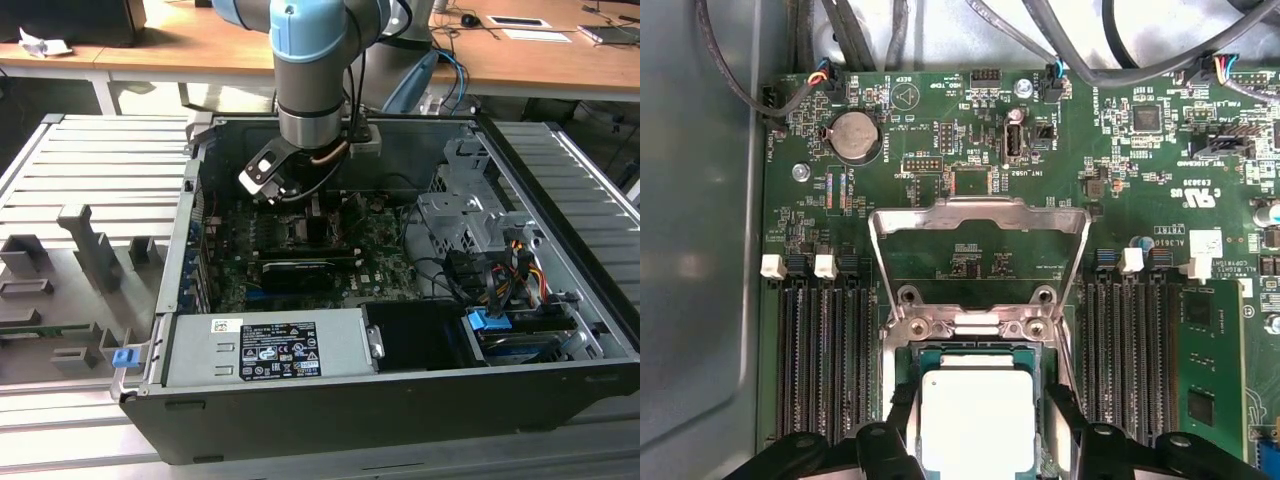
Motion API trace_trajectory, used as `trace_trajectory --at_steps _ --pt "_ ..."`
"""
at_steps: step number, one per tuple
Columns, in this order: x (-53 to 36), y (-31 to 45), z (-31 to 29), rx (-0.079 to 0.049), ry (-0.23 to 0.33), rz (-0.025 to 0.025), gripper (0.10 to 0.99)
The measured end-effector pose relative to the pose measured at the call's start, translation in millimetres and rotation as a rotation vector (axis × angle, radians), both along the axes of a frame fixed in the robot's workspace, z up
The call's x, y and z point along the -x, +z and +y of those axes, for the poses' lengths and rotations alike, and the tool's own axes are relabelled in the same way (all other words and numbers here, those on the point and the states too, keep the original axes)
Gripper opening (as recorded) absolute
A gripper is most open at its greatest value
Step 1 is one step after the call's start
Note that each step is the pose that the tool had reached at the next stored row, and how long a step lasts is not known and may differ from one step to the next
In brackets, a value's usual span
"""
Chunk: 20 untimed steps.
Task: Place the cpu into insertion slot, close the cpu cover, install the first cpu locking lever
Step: 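Place the cpu into insertion slot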
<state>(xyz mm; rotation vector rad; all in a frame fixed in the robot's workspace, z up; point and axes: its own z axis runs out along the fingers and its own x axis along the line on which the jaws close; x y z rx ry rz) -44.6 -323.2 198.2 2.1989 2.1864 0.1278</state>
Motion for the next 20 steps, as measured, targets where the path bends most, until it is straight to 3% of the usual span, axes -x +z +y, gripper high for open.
trace_trajectory --at_steps 4,7,12,20 --pt "0.4 4.0 0.0 -0.014 0.0 -0.0001 0.612" --pt "1.7 9.6 0.0 -0.014 0.0 0.0 0.612" --pt "11.3 10.1 0.1 -0.014 0.0 -0.0001 0.612" --pt "22.9 17.4 0.0 -0.014 0.0 -0.0001 0.612"
